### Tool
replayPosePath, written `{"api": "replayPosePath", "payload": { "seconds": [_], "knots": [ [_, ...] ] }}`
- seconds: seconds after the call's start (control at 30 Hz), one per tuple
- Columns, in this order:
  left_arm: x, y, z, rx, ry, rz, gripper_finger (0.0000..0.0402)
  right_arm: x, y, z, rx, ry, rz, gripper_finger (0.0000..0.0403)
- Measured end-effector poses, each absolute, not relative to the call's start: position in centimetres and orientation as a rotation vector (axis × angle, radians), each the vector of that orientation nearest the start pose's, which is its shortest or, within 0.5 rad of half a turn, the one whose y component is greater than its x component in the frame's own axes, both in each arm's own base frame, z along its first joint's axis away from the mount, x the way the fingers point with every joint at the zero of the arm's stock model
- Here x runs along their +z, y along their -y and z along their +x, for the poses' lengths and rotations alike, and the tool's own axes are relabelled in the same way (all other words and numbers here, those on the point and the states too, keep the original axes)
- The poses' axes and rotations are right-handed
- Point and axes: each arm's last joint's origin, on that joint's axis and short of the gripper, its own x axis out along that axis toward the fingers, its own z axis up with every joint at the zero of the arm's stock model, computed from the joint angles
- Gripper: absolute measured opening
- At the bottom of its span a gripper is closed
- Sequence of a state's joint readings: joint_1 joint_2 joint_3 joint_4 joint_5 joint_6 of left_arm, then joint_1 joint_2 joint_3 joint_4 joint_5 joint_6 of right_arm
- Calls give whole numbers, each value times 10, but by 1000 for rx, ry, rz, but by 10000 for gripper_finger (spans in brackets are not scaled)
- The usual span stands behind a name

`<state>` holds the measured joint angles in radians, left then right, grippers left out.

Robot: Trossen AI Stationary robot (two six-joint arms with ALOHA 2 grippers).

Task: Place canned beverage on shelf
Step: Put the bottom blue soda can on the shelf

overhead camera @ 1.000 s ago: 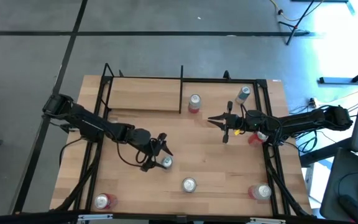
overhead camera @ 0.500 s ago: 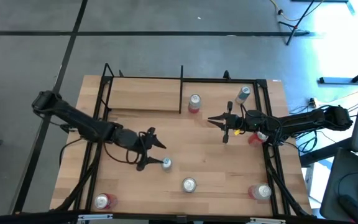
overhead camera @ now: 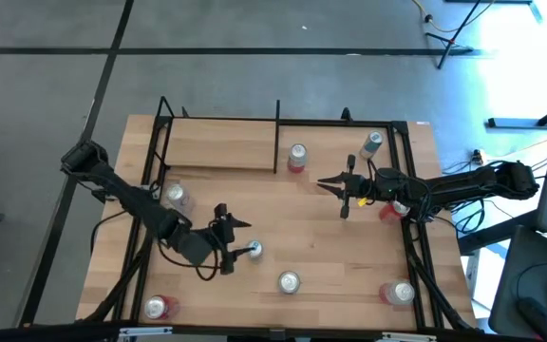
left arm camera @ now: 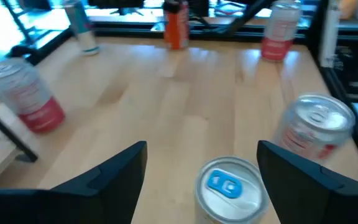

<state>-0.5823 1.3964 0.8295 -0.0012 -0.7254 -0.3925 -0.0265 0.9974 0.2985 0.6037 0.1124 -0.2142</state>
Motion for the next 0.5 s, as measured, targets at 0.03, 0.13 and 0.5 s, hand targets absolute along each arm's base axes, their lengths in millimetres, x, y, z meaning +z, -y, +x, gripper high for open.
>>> {"api": "replayPosePath", "payload": {
  "seconds": [0.03,0.13,0.5],
  "knots": [
    [232,144,253,229,-417,-51,289,204,9,199,-128,-110,-218,39],
    [222,147,256,221,-447,-79,289,204,8,199,-128,-109,-218,39],
    [205,155,267,198,-463,-106,289,207,8,199,-130,-87,-217,39]
  ]
}}
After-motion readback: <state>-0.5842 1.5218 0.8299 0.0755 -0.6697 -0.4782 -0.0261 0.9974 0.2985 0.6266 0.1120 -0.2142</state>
